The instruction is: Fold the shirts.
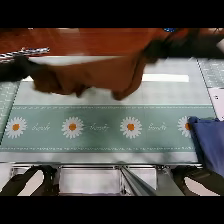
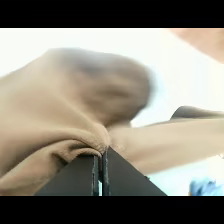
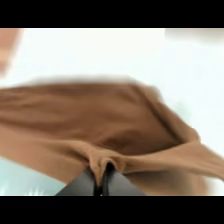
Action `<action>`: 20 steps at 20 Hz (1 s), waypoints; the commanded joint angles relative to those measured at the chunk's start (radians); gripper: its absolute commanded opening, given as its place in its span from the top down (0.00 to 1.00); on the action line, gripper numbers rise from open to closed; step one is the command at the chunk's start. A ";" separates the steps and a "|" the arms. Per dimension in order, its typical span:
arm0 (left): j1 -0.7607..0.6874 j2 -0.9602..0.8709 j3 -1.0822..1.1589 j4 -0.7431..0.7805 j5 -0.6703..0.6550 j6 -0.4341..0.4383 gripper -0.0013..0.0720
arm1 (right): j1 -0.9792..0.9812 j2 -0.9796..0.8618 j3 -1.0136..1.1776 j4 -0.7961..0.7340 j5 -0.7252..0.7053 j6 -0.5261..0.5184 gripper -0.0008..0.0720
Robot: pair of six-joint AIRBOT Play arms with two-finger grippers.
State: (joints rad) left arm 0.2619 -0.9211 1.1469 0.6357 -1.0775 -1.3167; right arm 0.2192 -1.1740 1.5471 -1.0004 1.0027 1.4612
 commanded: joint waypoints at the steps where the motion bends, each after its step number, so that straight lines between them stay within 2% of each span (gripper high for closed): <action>1: 0.024 0.092 0.320 -0.019 0.010 0.000 0.96 | -0.023 0.080 0.331 -0.127 0.108 0.007 0.95; 4: 0.024 0.124 0.537 -0.019 -0.025 -0.001 0.96 | -0.023 0.178 0.442 -0.162 0.213 -0.006 0.95; 8: 0.024 0.156 0.706 -0.019 -0.187 -0.004 0.96 | -0.023 0.323 0.444 -0.189 0.315 -0.018 0.95; 10: 0.024 0.187 0.708 -0.019 -0.279 -0.004 0.96 | -0.023 0.369 0.444 -0.187 0.355 -0.040 0.95; 14: 0.024 0.208 0.708 -0.019 -0.458 -0.050 0.96 | -0.023 0.401 0.444 -0.185 0.464 -0.001 0.95; 16: 0.024 0.208 0.684 -0.019 -0.485 -0.092 0.96 | -0.023 0.387 0.444 -0.186 0.524 0.023 0.95; 20: 0.023 0.227 0.463 -0.019 -0.505 -0.090 0.96 | -0.023 0.304 0.443 -0.185 0.628 0.047 0.95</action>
State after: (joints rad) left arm 0.2848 -0.7067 1.7332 0.6170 -1.5375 -1.3960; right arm 0.1967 -0.8284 1.9892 -1.1854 1.5410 1.4864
